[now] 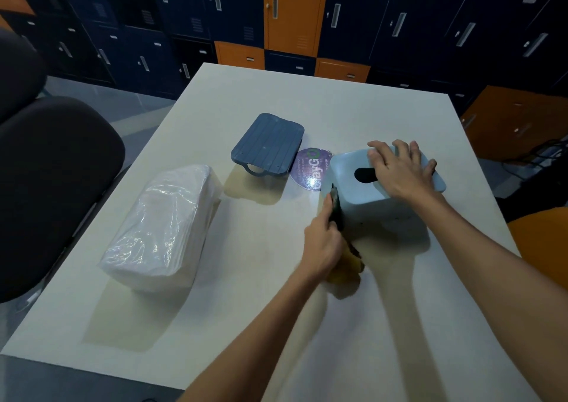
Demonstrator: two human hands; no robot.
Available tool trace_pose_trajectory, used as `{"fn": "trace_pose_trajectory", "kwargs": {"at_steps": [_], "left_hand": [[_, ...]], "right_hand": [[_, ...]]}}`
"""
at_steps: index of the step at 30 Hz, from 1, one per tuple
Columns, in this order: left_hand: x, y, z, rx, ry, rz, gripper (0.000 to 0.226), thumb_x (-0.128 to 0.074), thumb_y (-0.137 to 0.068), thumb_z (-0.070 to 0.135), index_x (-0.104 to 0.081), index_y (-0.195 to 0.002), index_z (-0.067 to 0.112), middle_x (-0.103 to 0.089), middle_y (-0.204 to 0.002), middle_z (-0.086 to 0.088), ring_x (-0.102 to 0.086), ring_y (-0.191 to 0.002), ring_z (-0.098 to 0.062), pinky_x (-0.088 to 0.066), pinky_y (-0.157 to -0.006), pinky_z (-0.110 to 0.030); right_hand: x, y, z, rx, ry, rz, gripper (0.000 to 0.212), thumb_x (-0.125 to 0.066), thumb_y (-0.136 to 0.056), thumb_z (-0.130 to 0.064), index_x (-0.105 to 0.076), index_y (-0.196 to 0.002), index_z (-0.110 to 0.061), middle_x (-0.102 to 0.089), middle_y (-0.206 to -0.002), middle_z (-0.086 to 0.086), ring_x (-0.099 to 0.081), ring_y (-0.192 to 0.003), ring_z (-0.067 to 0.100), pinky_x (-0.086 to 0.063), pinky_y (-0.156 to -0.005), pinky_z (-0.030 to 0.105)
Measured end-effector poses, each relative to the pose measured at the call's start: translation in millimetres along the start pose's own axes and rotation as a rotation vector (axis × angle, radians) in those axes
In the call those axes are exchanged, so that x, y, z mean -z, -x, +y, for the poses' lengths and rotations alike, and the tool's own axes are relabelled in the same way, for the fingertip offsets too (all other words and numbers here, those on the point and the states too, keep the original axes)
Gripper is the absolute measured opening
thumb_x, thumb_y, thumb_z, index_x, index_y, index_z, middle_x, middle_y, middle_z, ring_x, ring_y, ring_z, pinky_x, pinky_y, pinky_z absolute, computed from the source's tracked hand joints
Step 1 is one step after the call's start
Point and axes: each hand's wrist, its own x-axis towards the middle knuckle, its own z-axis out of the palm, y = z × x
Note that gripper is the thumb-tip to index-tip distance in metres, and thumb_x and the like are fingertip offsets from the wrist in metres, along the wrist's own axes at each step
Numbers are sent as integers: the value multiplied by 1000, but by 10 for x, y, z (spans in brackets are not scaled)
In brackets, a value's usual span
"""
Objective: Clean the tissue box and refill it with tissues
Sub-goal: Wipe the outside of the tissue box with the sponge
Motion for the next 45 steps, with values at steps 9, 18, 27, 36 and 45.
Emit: {"fn": "trace_pose_trajectory", "kwargs": {"at_steps": [9, 18, 27, 36, 45], "left_hand": [[-2, -115, 317, -3, 69, 86, 58, -30, -91, -5, -44, -141, 21, -56, -122, 1, -51, -103, -19, -37, -84, -20], [-124, 371, -144, 54, 131, -170, 52, -43, -90, 5, -53, -136, 26, -57, -130, 3, -53, -117, -17, -43, -103, -28], [471, -385, -8, 298, 890, 240, 30, -57, -94, 32, -69, -100, 5, -72, -83, -13, -70, -68, -27, -59, -59, -38], [-319, -347, 18, 38, 555, 226, 44, -33, -100, 47, -38, -144, 38, -49, -136, 23, -45, -118, 7, -34, -105, -20], [-214, -524, 53, 18, 502, 182, 44, -28, -100, 53, -47, -137, 40, -53, -134, 17, -48, -122, -3, -37, -106, -26]], "right_hand": [[-15, 10, -12, -5, 11, 22, 43, -16, -100, -48, -31, -139, -40, -26, -150, 7, -12, -143, 32, -8, -109, 66], [22, 22, -20, -17, -17, -6, 45, -13, -99, -51, -31, -139, -42, -24, -152, 5, -7, -145, 31, -6, -109, 66], [2, 28, -14, -2, -7, 15, 44, -15, -100, -50, -32, -139, -40, -27, -151, 6, -12, -143, 31, -9, -109, 66], [-5, 22, -19, -9, 8, 32, 44, -15, -100, -49, -31, -139, -40, -27, -150, 7, -12, -143, 32, -9, -109, 66], [-6, 2, -22, -20, -4, 20, 44, -13, -100, -50, -31, -139, -41, -24, -152, 6, -7, -145, 32, -4, -110, 66]]}}
